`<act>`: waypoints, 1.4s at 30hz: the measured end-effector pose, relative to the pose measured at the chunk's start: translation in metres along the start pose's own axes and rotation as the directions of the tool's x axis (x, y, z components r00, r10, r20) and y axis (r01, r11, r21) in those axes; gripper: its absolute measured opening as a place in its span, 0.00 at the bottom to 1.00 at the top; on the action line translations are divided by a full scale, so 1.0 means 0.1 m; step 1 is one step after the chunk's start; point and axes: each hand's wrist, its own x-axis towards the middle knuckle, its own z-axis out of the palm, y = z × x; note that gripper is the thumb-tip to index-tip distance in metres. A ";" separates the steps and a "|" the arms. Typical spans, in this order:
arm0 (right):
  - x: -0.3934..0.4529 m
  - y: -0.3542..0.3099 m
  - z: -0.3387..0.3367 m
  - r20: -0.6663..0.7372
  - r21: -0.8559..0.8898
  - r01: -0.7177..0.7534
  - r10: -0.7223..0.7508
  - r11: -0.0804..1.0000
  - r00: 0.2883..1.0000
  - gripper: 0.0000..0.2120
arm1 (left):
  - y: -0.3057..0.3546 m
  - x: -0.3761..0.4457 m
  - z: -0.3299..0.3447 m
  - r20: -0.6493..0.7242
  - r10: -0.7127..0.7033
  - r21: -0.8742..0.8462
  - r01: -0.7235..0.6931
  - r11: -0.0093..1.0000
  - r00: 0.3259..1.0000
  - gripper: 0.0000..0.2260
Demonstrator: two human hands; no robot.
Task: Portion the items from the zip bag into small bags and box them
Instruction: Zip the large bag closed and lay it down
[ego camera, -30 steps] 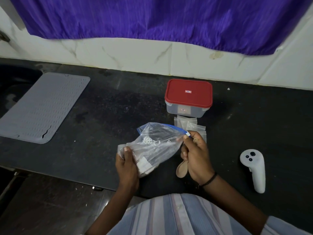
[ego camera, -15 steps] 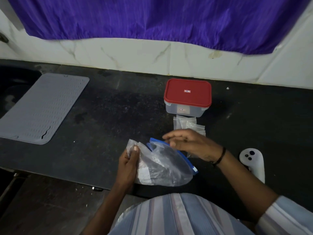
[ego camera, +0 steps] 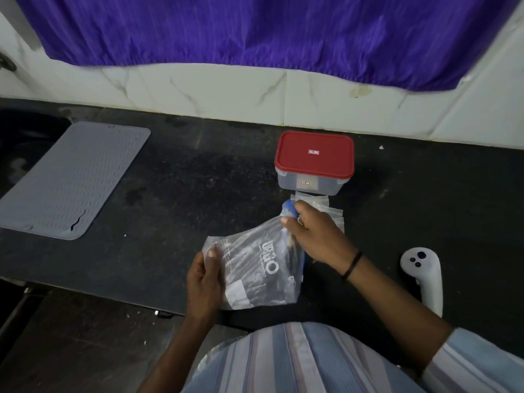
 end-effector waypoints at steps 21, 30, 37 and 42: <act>-0.27 0.13 -0.10 0.738 0.502 -0.534 -0.015 0.681 0.674 0.09 | 0.14 0.11 0.11 -0.158 -0.347 -0.467 0.239 0.851 0.925 0.22; -0.19 -0.07 -0.02 0.308 0.755 -0.334 0.145 0.564 0.940 0.07 | 0.09 0.15 0.01 -0.246 -0.253 -0.412 0.136 0.901 0.936 0.05; -0.08 0.01 0.07 -0.284 0.720 -0.022 0.323 0.694 0.903 0.04 | 0.02 0.19 -0.01 -0.373 -0.269 -0.444 0.084 0.892 0.888 0.10; 0.00 0.07 0.18 -0.360 0.720 0.018 0.351 0.694 0.865 0.04 | -0.02 0.11 -0.03 -0.073 -0.401 -0.466 0.324 0.823 0.913 0.11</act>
